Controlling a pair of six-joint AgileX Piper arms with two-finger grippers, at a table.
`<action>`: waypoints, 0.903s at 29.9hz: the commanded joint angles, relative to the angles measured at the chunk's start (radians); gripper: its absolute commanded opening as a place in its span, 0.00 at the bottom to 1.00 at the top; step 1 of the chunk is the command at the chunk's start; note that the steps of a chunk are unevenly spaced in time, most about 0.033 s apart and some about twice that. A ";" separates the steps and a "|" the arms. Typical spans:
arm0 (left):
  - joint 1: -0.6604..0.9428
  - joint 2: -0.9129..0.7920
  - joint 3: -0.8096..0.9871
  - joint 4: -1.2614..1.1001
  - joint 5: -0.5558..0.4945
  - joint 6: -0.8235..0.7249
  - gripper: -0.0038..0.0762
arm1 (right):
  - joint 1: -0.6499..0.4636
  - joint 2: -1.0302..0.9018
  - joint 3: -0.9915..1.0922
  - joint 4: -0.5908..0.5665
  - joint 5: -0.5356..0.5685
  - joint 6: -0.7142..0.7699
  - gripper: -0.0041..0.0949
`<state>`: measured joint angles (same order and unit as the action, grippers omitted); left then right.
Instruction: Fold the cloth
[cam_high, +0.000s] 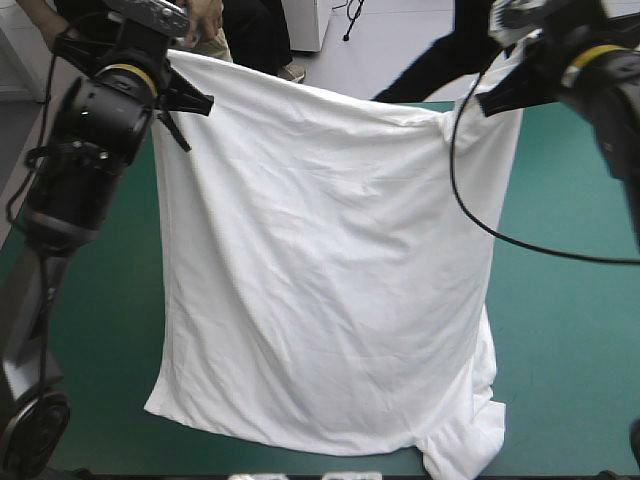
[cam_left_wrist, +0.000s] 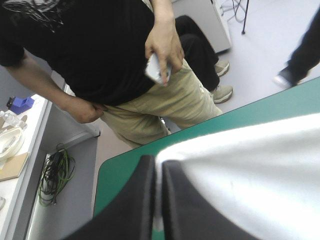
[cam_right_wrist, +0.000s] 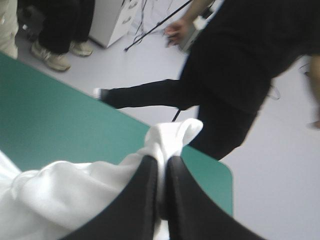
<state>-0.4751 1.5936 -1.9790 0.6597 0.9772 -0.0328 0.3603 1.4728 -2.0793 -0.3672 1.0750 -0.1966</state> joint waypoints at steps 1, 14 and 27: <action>0.026 0.043 -0.022 0.057 -0.110 -0.026 0.03 | -0.033 0.105 -0.017 0.048 -0.104 -0.005 0.02; 0.229 0.288 -0.022 -0.264 -0.327 -0.039 0.03 | -0.191 0.507 -0.148 0.367 -0.277 -0.103 0.03; 0.284 0.496 -0.022 -0.390 -0.452 -0.041 0.41 | -0.252 0.637 -0.209 0.408 -0.365 -0.107 0.45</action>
<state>-0.1941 2.1363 -1.9712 0.2821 0.6262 -0.0612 0.1270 2.1812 -2.2496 0.0392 0.8033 -0.2945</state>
